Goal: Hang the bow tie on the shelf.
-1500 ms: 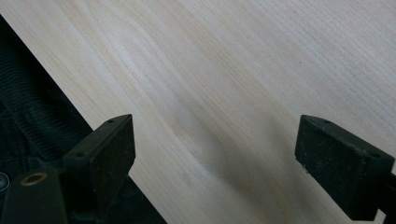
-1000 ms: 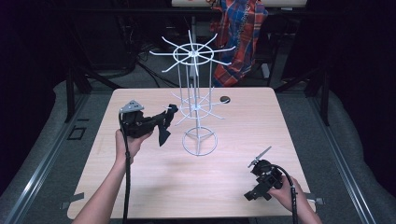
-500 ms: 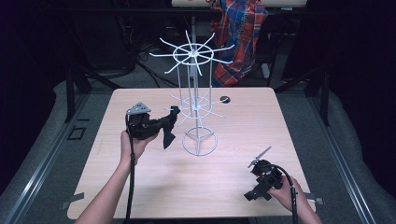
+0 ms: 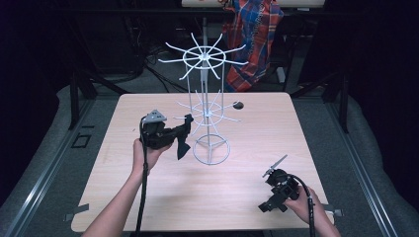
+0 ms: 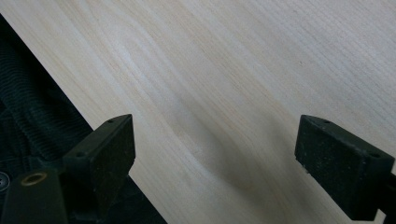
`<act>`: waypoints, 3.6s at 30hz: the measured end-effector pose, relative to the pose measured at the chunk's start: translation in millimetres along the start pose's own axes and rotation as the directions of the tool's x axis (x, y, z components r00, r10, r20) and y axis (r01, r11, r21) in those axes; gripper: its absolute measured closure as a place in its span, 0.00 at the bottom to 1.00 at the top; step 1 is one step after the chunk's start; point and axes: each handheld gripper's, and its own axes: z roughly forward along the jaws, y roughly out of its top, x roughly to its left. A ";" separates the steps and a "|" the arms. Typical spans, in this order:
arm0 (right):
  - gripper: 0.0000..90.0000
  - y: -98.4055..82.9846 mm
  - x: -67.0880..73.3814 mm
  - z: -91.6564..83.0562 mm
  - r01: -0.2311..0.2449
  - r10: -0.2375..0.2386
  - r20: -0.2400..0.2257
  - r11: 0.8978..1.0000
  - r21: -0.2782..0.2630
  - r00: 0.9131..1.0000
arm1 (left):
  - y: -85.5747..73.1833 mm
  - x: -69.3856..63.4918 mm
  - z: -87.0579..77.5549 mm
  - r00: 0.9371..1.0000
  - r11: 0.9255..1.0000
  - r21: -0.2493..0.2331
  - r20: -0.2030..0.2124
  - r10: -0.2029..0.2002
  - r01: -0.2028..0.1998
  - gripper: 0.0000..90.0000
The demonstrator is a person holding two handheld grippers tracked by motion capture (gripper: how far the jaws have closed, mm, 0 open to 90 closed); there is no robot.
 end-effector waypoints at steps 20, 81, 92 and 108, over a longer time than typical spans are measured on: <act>0.13 0.1 1.2 0.0 0.001 -0.001 -0.003 1.000 0.003 1.000 | -4.5 1.4 6.6 1.000 0.999 0.035 -0.010 -0.002 0.002 0.96; 0.13 0.1 2.7 -3.0 0.014 -0.014 0.008 1.000 0.000 1.000 | -50.4 3.9 -84.1 0.955 0.977 0.212 -0.293 0.040 0.025 0.15; 0.13 0.2 2.8 -3.1 0.014 -0.014 0.014 1.000 0.002 1.000 | -79.0 7.0 -94.9 0.958 0.950 0.303 -0.287 0.018 0.073 0.07; 0.13 0.6 4.1 -4.1 0.024 -0.024 0.017 1.000 0.008 1.000 | -127.0 5.4 -91.6 0.958 0.882 0.449 -0.286 -0.009 0.142 0.02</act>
